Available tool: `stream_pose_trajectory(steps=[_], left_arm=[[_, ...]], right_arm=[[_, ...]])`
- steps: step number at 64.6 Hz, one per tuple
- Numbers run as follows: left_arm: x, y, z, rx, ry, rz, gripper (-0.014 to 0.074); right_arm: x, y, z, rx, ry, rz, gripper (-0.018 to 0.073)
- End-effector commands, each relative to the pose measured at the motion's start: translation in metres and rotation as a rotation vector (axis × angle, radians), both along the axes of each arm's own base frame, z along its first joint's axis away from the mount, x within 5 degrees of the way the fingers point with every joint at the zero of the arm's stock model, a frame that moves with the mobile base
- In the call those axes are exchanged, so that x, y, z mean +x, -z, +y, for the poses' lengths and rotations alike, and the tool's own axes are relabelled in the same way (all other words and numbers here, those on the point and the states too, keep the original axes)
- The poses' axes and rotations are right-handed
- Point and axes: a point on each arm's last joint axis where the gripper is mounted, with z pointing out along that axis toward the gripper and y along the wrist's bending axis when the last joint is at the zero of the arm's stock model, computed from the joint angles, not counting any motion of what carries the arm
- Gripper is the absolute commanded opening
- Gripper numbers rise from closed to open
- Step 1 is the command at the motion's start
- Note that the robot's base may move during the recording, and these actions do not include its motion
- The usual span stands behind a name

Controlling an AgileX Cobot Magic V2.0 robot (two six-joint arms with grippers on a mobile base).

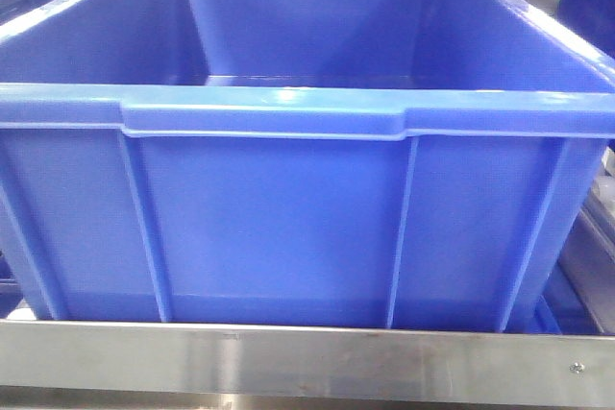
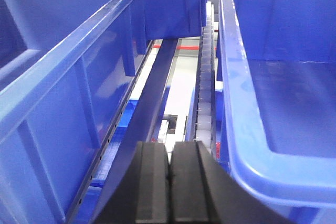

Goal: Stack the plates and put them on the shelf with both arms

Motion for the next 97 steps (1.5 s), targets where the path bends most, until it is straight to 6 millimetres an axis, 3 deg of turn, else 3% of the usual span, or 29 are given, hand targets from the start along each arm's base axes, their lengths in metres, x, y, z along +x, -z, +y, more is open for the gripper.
stream_pose_trajectory(steps=[1,12,31,59,97], left_arm=[[0.001,-0.013,0.001,-0.014,-0.007,-0.097,0.0080],[-0.002,0.002,0.001,-0.013,-0.009,-0.113,0.0080],[-0.025,0.018,0.002,-0.022,-0.008,-0.215,0.0080],[-0.029,0.053,0.002,-0.020,-0.007,-0.191,0.0080],[-0.029,0.052,0.003,-0.022,-0.008,-0.200,0.0080]], right_arm=[[-0.002,-0.008,-0.001,-0.001,0.010,-0.099,0.0052],[-0.002,-0.008,-0.001,-0.001,0.010,-0.099,0.0052],[-0.002,-0.008,-0.001,-0.001,0.010,-0.099,0.0052],[-0.002,-0.008,-0.001,-0.001,0.010,-0.099,0.0052],[-0.002,-0.008,-0.001,-0.001,0.010,-0.099,0.0052]])
